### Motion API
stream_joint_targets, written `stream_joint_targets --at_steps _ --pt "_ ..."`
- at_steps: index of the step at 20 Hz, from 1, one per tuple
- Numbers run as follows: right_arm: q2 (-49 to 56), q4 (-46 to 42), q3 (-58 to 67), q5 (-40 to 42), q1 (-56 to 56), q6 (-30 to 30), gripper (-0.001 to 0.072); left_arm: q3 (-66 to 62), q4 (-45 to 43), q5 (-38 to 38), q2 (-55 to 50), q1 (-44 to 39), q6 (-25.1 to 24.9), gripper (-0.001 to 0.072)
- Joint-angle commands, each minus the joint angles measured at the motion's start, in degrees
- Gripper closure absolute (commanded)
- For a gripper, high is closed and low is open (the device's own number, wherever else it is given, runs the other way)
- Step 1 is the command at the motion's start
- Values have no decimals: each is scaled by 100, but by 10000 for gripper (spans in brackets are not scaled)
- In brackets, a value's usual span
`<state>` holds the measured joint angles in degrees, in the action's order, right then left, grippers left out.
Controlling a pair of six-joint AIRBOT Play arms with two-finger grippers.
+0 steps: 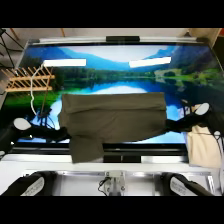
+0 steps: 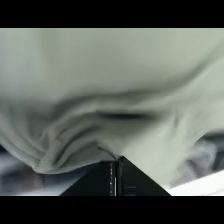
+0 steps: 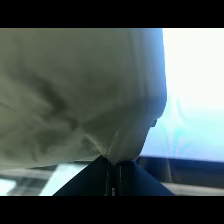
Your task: Fold the shirts.
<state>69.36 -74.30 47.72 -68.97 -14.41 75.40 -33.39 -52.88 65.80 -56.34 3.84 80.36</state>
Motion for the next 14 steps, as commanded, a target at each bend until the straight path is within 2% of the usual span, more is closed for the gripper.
stream_joint_targets --at_steps 1,6,10,14 --pt "-22 131 697 170 26 55 638 -1178 22 271 -173 466 -278 676" --pt "979 555 1692 756 149 68 638 -2736 46 260 -1561 501 -365 675" --pt "1971 153 2579 1237 616 400 638 -3716 46 286 -2734 501 -350 675" --pt "2684 50 3195 1287 691 605 638 -4190 48 282 -3620 496 -103 674"
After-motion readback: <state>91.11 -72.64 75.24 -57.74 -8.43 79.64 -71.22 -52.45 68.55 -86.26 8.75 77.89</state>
